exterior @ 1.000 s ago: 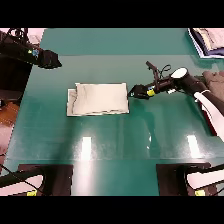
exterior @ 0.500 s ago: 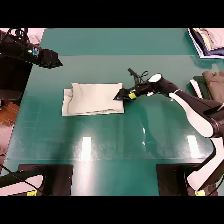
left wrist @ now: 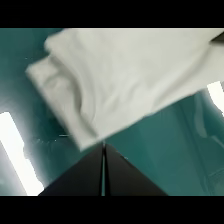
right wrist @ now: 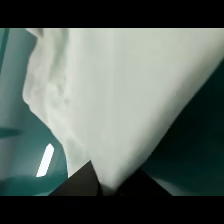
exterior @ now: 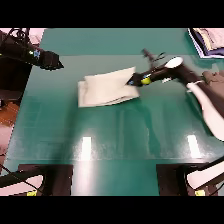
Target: Fold the shirts.
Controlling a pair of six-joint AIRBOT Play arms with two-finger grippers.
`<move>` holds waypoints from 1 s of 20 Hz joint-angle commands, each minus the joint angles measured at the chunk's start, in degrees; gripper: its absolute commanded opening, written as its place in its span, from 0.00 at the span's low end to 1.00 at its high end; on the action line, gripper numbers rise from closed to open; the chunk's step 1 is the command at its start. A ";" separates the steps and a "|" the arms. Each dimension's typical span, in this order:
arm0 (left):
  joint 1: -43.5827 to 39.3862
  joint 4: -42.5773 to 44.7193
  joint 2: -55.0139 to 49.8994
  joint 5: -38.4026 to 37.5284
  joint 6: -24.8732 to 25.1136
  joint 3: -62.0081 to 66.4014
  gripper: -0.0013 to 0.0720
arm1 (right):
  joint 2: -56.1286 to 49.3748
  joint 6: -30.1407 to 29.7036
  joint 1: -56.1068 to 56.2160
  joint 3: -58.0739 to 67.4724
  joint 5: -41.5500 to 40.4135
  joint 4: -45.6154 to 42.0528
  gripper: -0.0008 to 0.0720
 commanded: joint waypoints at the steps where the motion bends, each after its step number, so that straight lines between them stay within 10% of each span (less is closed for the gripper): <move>1: -2.67 -0.68 -0.02 2.95 -0.33 -2.34 0.05 | 7.93 3.10 -12.35 0.26 2.45 -10.36 0.03; 9: -12.63 -1.11 -0.02 10.78 -3.15 -12.26 0.05 | 12.13 2.80 -40.15 0.44 -6.43 -10.75 0.03; 20: -15.13 -0.94 -0.02 14.03 -3.15 -13.09 0.05 | 10.73 -3.80 -46.47 15.61 -7.67 2.14 0.03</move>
